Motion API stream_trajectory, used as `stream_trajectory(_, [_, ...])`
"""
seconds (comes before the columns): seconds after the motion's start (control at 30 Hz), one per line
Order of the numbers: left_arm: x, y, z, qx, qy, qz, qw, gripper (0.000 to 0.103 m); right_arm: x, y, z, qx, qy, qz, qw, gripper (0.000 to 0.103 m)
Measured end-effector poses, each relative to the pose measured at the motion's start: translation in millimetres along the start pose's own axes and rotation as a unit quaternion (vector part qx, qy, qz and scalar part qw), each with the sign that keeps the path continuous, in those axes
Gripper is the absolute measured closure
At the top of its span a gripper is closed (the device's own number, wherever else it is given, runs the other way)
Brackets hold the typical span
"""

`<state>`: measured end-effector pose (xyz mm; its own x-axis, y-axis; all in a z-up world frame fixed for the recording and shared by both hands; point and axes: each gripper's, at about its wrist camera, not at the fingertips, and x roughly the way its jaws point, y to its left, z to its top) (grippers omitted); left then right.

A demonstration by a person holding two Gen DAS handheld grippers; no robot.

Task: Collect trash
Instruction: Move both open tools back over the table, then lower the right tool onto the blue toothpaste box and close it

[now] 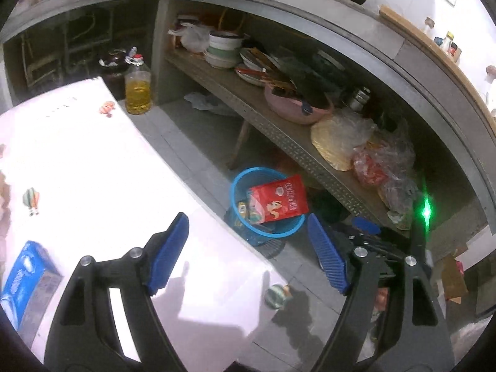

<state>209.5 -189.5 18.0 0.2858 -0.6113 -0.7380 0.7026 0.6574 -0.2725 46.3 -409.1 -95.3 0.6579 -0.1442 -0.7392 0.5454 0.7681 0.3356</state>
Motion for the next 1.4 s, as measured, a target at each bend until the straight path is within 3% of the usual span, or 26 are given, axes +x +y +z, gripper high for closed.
stream_trajectory(0.4, [-40.4,34.8,-20.0,-0.017,-0.032,0.046,0.9983,0.020,-40.7,56.8,12.6,-0.055,-0.041,0.040,0.997,0.011])
stream_trajectory(0.9, [-99.5,86.6,-56.4,-0.052,-0.063,0.091,0.9925,0.017,-71.1,127.6,10.8,-0.101,-0.047,0.113,0.987,0.009])
stream_trajectory(1.13, [-138.5,118.2,-86.6,-0.084,-0.086,0.127,0.9846,0.017,-70.8,159.5,5.2,-0.114,-0.029,0.135,0.984,0.009])
stream_trajectory(1.4, [-180.6,156.7,-136.7,-0.133,-0.109,0.172,0.9699,0.017,-62.1,209.5,-6.7,-0.138,0.013,0.178,0.974,0.009])
